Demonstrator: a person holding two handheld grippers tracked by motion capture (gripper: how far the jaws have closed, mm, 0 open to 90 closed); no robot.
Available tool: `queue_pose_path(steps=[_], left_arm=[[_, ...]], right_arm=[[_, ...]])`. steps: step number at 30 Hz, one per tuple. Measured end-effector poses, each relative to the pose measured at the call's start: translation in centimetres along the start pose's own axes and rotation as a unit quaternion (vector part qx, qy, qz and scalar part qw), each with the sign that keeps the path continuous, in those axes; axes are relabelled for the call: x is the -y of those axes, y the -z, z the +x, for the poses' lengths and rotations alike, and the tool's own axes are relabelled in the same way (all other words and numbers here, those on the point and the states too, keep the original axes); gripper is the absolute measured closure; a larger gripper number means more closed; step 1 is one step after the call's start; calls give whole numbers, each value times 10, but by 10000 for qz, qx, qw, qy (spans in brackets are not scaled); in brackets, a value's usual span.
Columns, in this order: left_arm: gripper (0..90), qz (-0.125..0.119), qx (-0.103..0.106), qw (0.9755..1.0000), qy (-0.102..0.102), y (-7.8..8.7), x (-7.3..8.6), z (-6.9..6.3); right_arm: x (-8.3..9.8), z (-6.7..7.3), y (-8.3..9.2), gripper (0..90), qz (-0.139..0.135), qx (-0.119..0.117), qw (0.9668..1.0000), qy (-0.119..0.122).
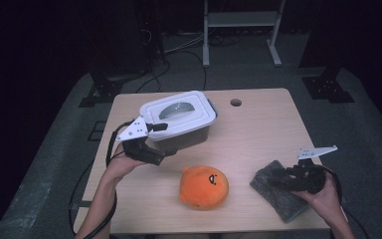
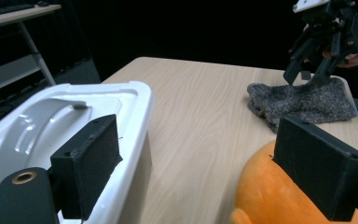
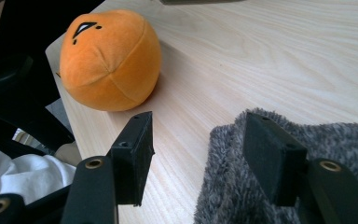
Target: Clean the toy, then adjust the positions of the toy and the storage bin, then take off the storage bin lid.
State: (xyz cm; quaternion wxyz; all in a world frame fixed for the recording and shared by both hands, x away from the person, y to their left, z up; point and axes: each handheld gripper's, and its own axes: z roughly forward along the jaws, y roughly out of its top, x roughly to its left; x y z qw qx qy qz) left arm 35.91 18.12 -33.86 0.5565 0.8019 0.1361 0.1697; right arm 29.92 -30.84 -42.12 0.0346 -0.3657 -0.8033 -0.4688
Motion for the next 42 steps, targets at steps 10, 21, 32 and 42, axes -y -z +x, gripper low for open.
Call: queue_pose_path(steps=[10, 21, 32, 42], left_arm=[[143, 10, -30, 10000, -34, -4, -13, 28], [167, 164, -71, 9998, -18, -14, -16, 59], [178, 239, -66, 9995, 204, -29, -8, 86], [267, 462, -100, 9988, 159, -40, -8, 100]], right_arm=[[-2, 3, -8, 413, 66, -132, 9999, 51], [-7, 6, -16, 412, 135, -230, 9996, 116], [-8, 1, -19, 412, 116, -282, 9995, 99], [-7, 1, -19, 410, 126, -283, 9994, 119]])
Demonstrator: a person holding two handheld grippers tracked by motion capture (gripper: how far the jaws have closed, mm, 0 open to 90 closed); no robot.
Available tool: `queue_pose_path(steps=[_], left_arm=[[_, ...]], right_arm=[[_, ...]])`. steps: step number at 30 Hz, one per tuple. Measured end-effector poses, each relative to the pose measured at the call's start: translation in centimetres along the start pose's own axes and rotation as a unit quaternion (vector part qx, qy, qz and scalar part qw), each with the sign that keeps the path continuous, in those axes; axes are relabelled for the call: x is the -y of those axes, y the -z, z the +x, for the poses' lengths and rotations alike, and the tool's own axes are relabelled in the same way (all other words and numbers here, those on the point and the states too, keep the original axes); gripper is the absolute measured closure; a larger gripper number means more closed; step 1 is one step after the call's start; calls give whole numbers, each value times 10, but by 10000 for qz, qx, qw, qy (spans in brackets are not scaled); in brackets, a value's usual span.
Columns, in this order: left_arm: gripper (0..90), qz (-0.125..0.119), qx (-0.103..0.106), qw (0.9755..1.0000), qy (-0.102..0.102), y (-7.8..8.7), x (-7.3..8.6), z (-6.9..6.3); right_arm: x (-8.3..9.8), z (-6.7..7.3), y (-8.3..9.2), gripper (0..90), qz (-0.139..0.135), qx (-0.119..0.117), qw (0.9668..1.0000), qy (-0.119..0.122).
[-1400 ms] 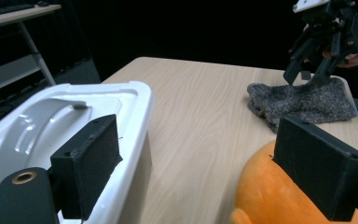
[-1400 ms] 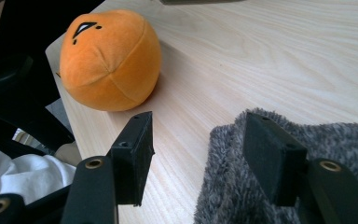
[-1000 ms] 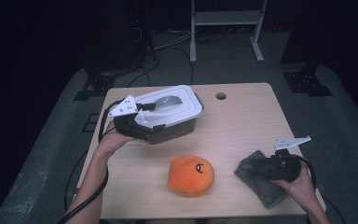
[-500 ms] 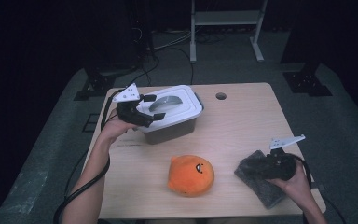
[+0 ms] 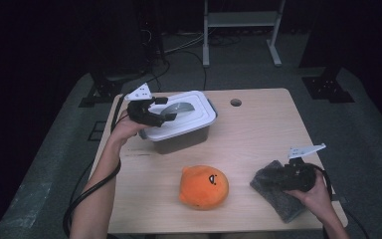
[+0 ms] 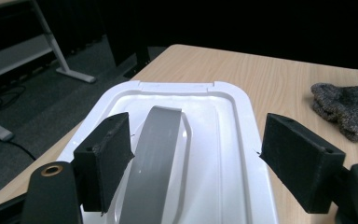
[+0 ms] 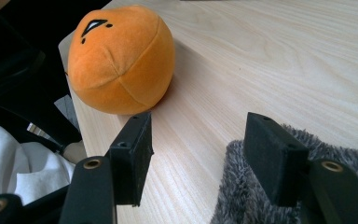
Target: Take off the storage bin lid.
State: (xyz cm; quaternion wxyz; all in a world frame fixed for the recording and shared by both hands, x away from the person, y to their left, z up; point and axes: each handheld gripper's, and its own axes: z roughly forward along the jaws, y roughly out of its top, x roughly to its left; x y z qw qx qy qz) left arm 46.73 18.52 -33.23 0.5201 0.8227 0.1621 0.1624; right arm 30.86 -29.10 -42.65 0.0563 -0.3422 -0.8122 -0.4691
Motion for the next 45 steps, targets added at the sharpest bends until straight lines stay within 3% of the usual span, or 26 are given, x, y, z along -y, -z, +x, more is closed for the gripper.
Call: queue_pose_path(steps=[8, 17, 23, 31, 40, 45], left_arm=[[390, 224, -32, 9997, 17, -9, -2, 10], [395, 579, -49, 9983, 4, -21, -6, 16], [490, 735, -9, 9973, -18, -28, -6, 17], [616, 893, -50, 9960, 18, -33, -8, 19], [666, 1088, -8, 9940, -126, -32, -13, 16], [669, 1052, -4, 9944, -97, -30, -12, 16]], right_arm=[[1, 2, 3, 410, -46, 12, 10000, 26], [1, 2, 1, 410, -27, -11, 10000, 20], [2, 1, 2, 410, -33, -20, 10000, 18], [2, 1, 3, 410, -32, -33, 10000, 31], [2, 1, 2, 410, -26, -48, 10000, 31], [2, 2, 2, 410, -20, -47, 10000, 42]])
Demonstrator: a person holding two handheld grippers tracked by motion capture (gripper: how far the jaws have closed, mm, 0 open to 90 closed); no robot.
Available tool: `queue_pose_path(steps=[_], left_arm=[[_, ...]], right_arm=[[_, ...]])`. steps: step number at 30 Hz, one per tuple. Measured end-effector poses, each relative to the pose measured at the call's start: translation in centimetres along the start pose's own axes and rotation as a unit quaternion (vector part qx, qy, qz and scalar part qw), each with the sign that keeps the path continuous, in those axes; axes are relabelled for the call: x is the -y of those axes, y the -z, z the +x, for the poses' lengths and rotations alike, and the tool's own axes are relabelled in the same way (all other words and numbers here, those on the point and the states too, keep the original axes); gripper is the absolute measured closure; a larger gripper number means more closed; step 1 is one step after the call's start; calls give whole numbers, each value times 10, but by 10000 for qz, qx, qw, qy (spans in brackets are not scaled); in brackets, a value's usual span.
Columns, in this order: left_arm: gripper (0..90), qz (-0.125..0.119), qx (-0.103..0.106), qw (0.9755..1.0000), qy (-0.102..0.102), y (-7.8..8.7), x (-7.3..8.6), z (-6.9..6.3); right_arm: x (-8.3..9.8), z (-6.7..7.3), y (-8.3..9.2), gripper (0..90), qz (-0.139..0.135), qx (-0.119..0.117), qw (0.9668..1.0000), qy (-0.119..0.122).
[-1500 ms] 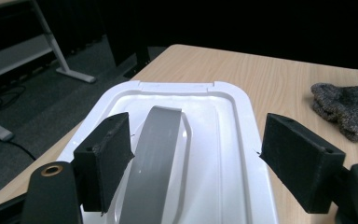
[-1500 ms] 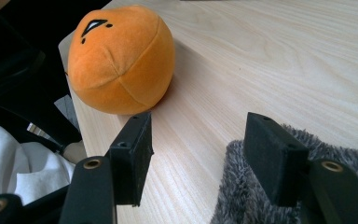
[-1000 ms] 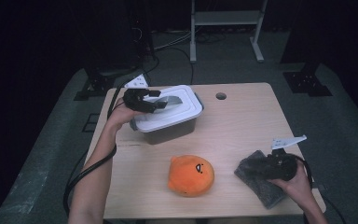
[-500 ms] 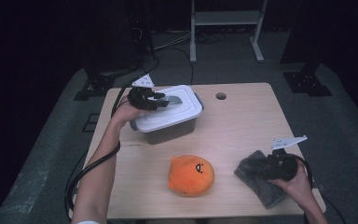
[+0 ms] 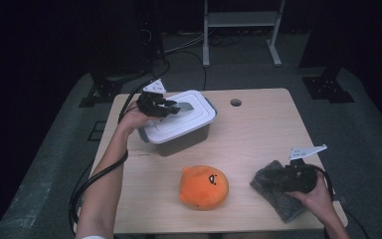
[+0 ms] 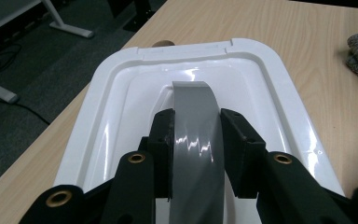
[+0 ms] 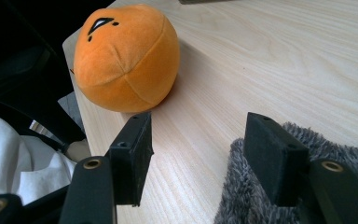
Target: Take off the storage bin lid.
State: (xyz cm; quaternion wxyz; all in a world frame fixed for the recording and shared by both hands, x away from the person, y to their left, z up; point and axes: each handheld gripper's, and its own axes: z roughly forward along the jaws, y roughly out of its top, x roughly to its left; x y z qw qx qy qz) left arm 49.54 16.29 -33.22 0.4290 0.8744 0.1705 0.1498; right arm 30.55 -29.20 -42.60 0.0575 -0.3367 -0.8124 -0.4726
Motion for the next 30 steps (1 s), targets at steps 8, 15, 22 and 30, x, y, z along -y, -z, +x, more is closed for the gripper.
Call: queue_pose_path(steps=[8, 15, 22, 30], left_arm=[[670, 50, 97, 9999, 50, 1, 0, 0], [670, 47, 314, 9994, 96, 0, -1, -3], [670, 76, 466, 9989, 11, -2, -5, -11], [669, 127, 678, 9975, -171, -8, -12, -23]], right_arm=[[0, 0, -1, 410, 19, -10, 10000, -11], [0, 0, -1, 410, 32, -12, 10000, -8], [0, 1, -1, 410, 20, -8, 10000, 0], [-1, 2, -2, 410, 30, -21, 10000, 21]])
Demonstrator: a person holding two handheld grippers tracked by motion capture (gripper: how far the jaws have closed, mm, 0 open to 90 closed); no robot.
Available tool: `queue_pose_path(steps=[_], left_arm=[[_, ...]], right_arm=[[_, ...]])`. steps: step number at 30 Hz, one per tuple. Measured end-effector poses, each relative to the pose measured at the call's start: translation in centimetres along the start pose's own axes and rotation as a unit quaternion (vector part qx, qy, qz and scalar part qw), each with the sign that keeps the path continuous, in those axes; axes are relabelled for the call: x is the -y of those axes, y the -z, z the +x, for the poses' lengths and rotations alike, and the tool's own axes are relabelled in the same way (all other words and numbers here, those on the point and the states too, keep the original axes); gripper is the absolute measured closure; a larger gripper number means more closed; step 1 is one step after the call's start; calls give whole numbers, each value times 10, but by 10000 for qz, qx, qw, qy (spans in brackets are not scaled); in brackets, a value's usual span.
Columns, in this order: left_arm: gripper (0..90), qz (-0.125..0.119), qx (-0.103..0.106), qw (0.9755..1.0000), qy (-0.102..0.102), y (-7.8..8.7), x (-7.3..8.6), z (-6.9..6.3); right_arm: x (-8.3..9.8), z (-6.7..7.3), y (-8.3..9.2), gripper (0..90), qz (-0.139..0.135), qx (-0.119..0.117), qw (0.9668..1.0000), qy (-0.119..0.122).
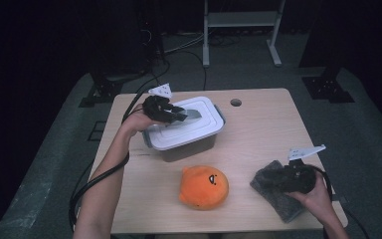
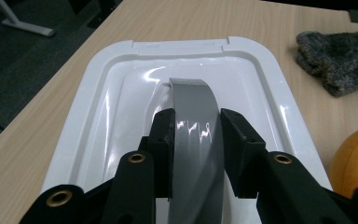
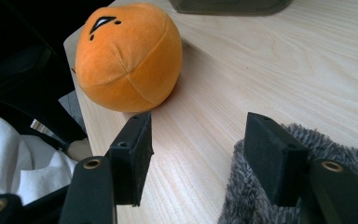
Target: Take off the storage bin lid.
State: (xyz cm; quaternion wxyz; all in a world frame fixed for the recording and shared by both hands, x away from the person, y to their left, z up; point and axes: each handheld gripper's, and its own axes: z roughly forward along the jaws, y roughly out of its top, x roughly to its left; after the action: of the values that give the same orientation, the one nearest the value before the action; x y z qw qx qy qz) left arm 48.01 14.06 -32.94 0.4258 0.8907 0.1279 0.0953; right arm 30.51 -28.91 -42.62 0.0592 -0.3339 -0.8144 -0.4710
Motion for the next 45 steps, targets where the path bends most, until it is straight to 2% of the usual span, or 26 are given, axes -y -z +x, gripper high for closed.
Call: queue_pose_path(steps=[11, 17, 25, 31, 36, 45], left_arm=[[668, 6, 226, 9996, -152, -12, -10, -8], [669, 22, 266, 9995, -148, -15, -13, -9], [669, -2, 203, 9997, -136, -11, -17, -8], [670, 15, 148, 9997, -203, -1, -20, -11], [670, 54, 59, 9997, -231, 13, -15, -14], [669, -104, -107, 9996, -219, 51, 0, -27]], right_arm=[[-1, 0, -1, 410, 15, -19, 10000, 2], [0, 0, 0, 410, -2, -15, 10000, 6], [0, 1, 1, 410, -17, -14, 10000, 1], [0, 1, 0, 410, -21, -9, 10000, 9], [0, 2, 0, 410, -17, -1, 10000, 16], [0, 2, -1, 410, -22, 25, 10000, 20]])
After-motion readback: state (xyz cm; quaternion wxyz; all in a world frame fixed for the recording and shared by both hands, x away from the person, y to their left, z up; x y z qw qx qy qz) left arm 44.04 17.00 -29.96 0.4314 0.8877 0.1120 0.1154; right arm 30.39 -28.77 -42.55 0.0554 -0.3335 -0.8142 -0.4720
